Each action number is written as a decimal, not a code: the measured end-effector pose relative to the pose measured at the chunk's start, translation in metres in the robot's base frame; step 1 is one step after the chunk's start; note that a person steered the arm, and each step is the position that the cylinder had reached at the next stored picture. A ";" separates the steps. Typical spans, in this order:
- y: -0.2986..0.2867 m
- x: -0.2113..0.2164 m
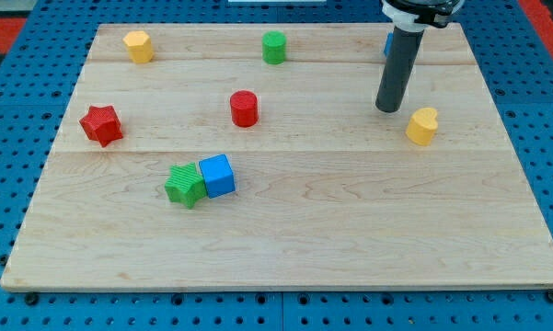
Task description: Move the red circle towards the bottom left of the board
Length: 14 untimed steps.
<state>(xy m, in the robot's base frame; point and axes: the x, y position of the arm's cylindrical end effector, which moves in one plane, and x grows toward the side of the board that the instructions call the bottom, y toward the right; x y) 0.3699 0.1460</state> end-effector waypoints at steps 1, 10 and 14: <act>0.000 -0.001; -0.112 -0.018; -0.119 -0.043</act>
<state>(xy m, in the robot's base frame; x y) 0.3266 0.0266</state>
